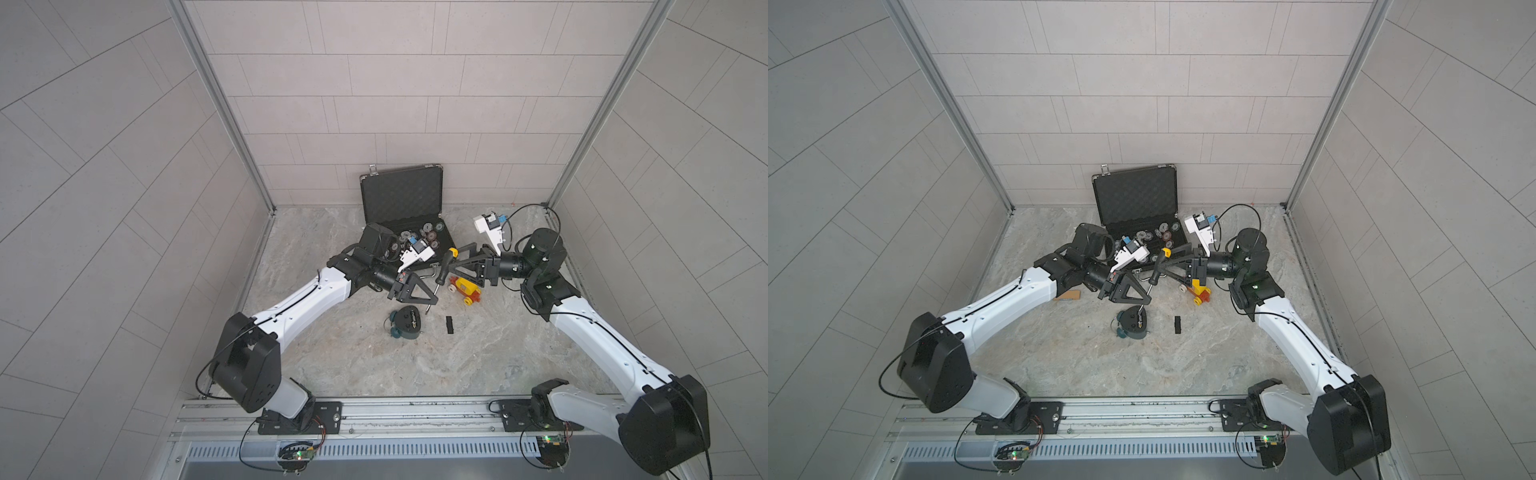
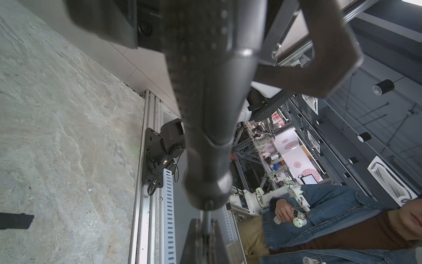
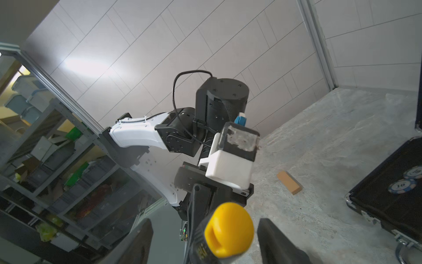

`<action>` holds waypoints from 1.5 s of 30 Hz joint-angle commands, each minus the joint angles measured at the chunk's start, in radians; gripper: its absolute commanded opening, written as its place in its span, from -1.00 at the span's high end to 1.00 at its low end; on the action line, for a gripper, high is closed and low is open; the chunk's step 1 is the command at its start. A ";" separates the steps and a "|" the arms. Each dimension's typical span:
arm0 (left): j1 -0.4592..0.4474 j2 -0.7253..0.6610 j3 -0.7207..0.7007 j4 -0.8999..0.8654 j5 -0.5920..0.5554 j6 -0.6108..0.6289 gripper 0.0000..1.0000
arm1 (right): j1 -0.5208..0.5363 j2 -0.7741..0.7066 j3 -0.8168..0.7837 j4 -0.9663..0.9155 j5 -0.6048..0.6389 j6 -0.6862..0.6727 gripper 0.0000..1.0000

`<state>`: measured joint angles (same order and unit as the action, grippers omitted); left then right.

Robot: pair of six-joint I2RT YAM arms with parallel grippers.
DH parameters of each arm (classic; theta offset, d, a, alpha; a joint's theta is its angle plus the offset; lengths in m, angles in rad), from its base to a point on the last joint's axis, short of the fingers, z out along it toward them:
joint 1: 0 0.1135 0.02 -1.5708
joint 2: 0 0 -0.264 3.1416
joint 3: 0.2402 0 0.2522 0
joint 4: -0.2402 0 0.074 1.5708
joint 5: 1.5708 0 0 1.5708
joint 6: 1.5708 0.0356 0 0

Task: Remove the battery from the alarm
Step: Pick up the screwdriver from the center of the board, then adjust the alarm at the center of the board.

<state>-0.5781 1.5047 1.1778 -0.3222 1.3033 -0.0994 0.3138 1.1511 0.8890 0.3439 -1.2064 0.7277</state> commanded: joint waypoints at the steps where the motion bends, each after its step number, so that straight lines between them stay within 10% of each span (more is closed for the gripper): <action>1: 0.003 0.010 0.036 -0.054 0.062 0.050 1.00 | 0.029 0.030 0.038 0.031 -0.038 0.033 -0.29; 12: 0.006 0.015 0.059 -0.128 0.012 0.107 0.99 | 0.054 0.053 0.067 -0.012 -0.062 0.015 0.68; 17: 0.039 -0.063 -0.002 -0.081 -0.280 0.070 -0.20 | 0.045 0.013 0.058 -0.140 -0.030 -0.072 1.00; 23: 0.151 -0.309 -0.289 0.131 -0.705 -0.042 -0.71 | 0.022 -0.142 -0.056 -0.389 0.346 -0.140 1.00; 31: 0.124 -0.326 -0.526 0.275 -1.030 -0.162 -0.73 | 0.080 -0.311 -0.259 -0.337 0.763 0.096 1.00; 45: 0.082 -0.004 -0.534 0.601 -0.892 -0.411 -0.67 | 0.118 -0.326 -0.288 -0.459 0.899 0.118 1.00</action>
<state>-0.4747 1.4715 0.6258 0.1848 0.3687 -0.4686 0.4126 0.8516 0.6186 -0.1059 -0.3828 0.8200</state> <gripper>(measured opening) 0.836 0.302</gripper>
